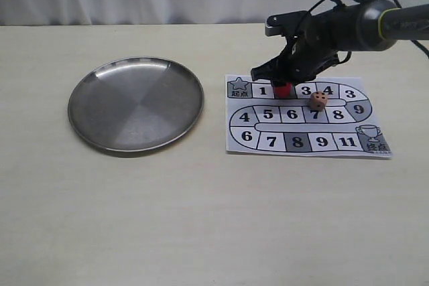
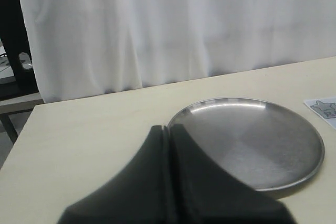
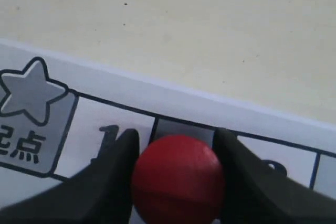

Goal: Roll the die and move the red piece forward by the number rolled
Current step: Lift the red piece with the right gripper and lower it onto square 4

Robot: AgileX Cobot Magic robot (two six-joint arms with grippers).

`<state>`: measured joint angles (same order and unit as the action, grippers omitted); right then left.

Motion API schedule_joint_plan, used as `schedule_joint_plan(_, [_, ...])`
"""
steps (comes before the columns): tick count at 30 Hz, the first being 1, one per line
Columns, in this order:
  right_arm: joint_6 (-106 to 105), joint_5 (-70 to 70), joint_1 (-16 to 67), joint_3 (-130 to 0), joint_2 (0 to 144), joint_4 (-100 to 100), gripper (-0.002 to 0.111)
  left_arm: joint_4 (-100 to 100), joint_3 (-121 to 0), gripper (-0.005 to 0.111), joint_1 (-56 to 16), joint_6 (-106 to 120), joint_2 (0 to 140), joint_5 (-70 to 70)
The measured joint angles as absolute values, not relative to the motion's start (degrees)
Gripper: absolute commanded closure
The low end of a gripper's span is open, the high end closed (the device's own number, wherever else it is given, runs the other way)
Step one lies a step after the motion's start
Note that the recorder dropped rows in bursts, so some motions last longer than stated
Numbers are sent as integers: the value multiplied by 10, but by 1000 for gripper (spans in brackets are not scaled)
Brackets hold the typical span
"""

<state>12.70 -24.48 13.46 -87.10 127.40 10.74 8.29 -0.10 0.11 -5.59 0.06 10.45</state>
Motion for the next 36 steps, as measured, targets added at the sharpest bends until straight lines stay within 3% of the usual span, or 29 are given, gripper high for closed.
schedule_joint_plan(13, [127,-255,135,-873,1268,107,104,83,-1,107,1,-56,1,105])
schedule_joint_plan(26, [127,-259,101,-872,1136,107,104,83,-1,107,1,-56,1,105])
schedule_joint_plan(36, [127,-259,89,-865,1195,107,104,83,-1,107,1,-56,1,105])
